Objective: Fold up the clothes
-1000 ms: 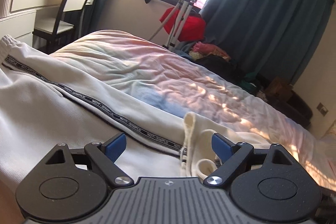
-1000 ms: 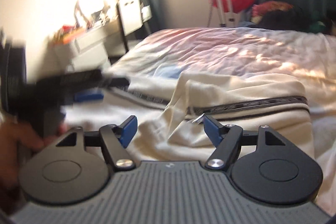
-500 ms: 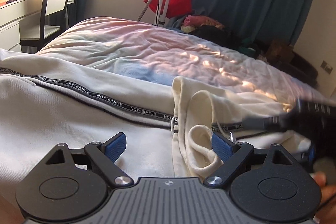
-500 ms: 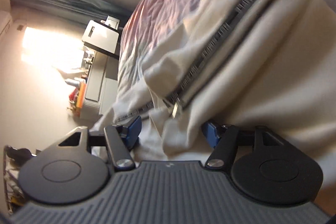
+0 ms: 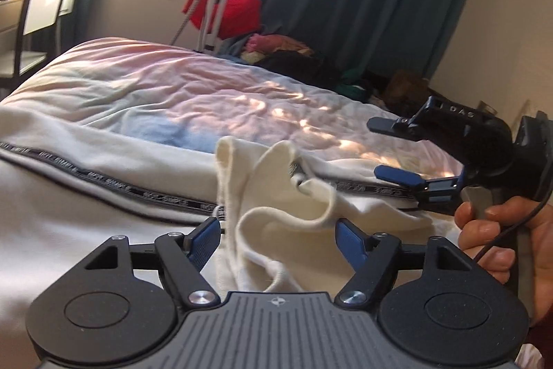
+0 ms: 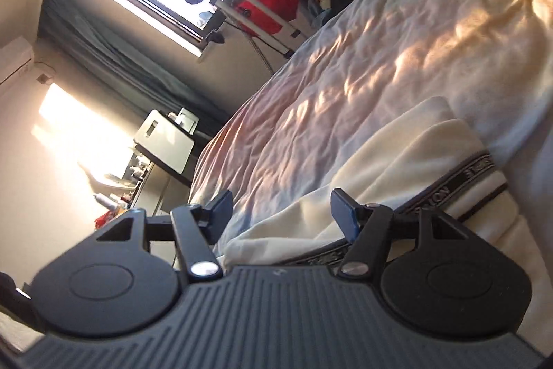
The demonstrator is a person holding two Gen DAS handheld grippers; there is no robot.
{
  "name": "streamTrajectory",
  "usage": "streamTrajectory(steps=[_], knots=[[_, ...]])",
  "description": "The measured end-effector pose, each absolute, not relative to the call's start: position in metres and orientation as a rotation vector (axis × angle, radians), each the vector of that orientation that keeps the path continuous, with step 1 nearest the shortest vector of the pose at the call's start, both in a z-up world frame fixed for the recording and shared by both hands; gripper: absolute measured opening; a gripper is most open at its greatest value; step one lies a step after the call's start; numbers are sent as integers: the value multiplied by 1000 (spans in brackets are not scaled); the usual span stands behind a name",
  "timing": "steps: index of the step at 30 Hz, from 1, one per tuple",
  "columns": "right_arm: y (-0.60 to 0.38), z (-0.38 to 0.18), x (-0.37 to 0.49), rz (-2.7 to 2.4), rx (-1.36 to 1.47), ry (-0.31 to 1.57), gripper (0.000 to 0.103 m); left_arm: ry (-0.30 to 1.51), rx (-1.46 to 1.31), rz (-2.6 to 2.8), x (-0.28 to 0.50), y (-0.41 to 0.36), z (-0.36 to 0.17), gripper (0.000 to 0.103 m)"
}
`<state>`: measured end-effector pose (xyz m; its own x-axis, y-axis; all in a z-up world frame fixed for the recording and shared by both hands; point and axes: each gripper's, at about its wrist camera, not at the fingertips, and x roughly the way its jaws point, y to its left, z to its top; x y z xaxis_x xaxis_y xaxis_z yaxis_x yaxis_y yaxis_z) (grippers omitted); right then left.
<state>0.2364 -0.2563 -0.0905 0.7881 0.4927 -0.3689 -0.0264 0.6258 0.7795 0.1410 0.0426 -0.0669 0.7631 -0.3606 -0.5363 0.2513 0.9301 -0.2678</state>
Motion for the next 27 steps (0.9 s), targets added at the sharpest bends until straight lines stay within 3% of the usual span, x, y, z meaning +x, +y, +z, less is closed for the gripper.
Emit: streamTrajectory(steps=[5, 8, 10, 14, 22, 27], knots=[[-253, -77, 222, 314, 709, 619, 65, 645, -83, -332, 140, 29, -77, 56], [-242, -56, 201, 293, 505, 598, 66, 652, -26, -289, 142, 26, -83, 36], [-242, -50, 188, 278, 442, 598, 66, 649, -19, -259, 142, 26, -85, 28], [-254, -56, 181, 268, 522, 653, 66, 603, -61, -226, 141, 35, -75, 5], [-273, -66, 175, 297, 722, 743, 66, 568, -286, -292, 104, 63, -39, 3], [-264, -62, 165, 305, 598, 784, 66, 603, -282, -281, 91, 63, -41, 3]])
